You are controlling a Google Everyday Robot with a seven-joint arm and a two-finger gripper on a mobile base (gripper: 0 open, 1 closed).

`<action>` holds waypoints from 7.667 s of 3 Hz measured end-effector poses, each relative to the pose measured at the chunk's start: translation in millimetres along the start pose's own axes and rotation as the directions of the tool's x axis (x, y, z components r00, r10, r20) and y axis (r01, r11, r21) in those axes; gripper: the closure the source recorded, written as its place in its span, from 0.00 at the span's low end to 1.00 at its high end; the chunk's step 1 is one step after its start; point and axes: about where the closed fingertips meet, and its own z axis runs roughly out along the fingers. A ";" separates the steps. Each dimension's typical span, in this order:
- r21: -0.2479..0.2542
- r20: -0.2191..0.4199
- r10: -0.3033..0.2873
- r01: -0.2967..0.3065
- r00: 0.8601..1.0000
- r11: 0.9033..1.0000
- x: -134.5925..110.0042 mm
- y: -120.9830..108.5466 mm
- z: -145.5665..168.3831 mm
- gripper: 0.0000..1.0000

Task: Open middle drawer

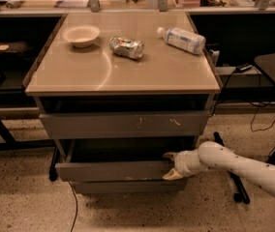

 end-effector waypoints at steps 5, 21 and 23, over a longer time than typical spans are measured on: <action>0.003 0.007 0.011 -0.011 1.000 1.000 -1.5 13.7 -11.6 0.80; -0.150 0.199 0.083 -0.053 0.977 0.987 5.9 125.7 -53.2 0.90; -0.150 0.199 0.083 -0.053 0.977 0.987 4.7 125.2 -54.5 0.45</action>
Offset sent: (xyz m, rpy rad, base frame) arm -0.1872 -0.1038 -0.0492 0.1238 0.0097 -0.1182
